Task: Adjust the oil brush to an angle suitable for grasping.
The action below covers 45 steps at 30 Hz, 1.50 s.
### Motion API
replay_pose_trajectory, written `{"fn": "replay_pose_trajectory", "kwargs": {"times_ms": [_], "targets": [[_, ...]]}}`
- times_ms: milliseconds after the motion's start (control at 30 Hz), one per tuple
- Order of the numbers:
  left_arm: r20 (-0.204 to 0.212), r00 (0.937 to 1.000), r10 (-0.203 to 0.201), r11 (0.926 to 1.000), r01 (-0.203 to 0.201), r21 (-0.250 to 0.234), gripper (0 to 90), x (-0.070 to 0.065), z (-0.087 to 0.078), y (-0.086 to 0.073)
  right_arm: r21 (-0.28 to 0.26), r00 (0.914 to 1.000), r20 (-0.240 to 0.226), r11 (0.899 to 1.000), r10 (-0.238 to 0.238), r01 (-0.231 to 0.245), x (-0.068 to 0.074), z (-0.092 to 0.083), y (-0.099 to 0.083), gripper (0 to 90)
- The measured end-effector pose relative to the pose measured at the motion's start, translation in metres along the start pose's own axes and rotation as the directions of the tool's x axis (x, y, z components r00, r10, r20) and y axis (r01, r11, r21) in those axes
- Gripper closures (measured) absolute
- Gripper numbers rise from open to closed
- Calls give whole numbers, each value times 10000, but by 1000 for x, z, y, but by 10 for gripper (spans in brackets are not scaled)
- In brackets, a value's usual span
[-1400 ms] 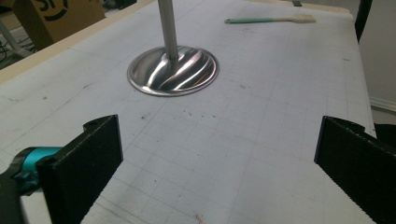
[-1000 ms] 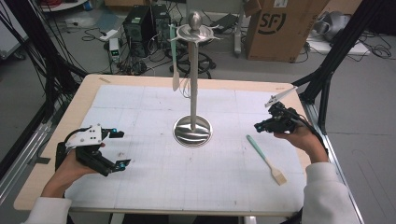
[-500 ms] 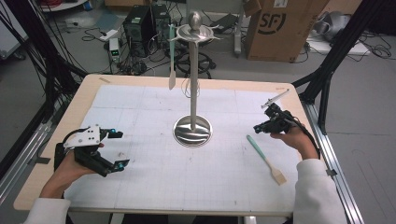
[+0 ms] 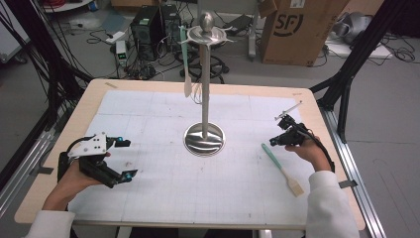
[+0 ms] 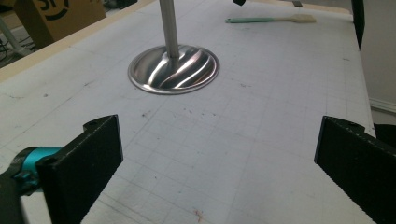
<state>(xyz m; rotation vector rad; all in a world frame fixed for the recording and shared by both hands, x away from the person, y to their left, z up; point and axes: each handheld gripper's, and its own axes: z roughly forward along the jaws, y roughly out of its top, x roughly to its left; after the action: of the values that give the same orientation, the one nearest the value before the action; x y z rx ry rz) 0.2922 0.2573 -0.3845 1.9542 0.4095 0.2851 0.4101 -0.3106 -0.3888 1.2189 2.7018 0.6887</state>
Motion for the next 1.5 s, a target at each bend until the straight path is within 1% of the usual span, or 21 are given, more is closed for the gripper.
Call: {"fn": "replay_pose_trajectory", "kwargs": {"times_ms": [233,367,467,567,667,733,800,900,933,967,1000,1067,1133,1167,1233,1300,1333,1367,1433,1500], "targets": [[25,10000,-4,10000,5,-41,17,0,0,0,256,9999,-3,9996,134,-134,-1,10,-1,892],[18,10000,-13,10000,13,-46,17,0,0,0,477,10000,1,9988,85,-85,-1,16,0,892],[13,10000,21,10000,-21,-43,17,0,-1,0,480,10000,15,9988,80,-80,-1,18,1,892],[16,10000,27,10000,-27,-31,17,0,-1,0,646,10000,-62,9979,33,-29,1,21,2,892],[16,10000,44,10000,-44,-37,17,0,-1,1,769,9997,87,9968,-223,215,2,23,3,892],[16,10000,48,10000,-48,-45,17,-1,-1,1,792,9998,179,9968,-97,83,2,23,3,892],[21,10000,64,10000,-63,-46,17,0,-1,1,891,9999,166,9960,-7,-8,1,24,2,892],[34,10000,41,10000,-40,-46,17,-1,-1,0,983,9998,184,9951,-102,83,2,25,2,892],[35,10000,43,10000,-43,-47,17,-1,-1,0,931,9999,111,9956,-76,65,2,25,2,892],[32,10000,19,10000,-19,-65,17,-1,0,0,1009,9999,29,9949,-98,94,3,25,2,892],[35,10000,43,10000,-43,-53,17,0,-1,1,1006,9998,43,9948,-173,167,5,26,3,892],[1,10000,40,10000,-40,-42,17,0,-1,0,971,9994,-210,9948,-291,310,9,27,4,892],[12,10000,23,10000,-23,-71,17,0,-1,1,1042,9989,-183,9935,-434,450,12,28,5,891],[16,10000,26,10000,-26,-76,17,0,-1,1,999,9984,-310,9937,-476,505,13,29,6,892],[-6,10000,-10,10000,10,-88,17,0,-1,0,1110,9963,-447,9908,-727,773,18,29,7,892],[-23,10000,-12,10000,11,-70,17,0,-1,0,1118,9956,-531,9903,-770,825,22,30,8,892],[-19,10000,-8,10000,8,-72,17,0,-1,0,1204,9942,-569,9879,-913,976,24,30,9,892],[-14,10000,-8,10000,8,-77,17,0,-1,0,1131,9931,-690,9883,-953,1027,26,31,9,892],[-19,10000,-1,10000,1,-58,17,0,-1,0,1248,9887,-898,9835,-1202,1309,30,32,10,892],[1,10000,1,10000,-1,-72,17,0,-1,0,1310,9861,-1011,9808,-1315,1443,34,32,11,892]]}}
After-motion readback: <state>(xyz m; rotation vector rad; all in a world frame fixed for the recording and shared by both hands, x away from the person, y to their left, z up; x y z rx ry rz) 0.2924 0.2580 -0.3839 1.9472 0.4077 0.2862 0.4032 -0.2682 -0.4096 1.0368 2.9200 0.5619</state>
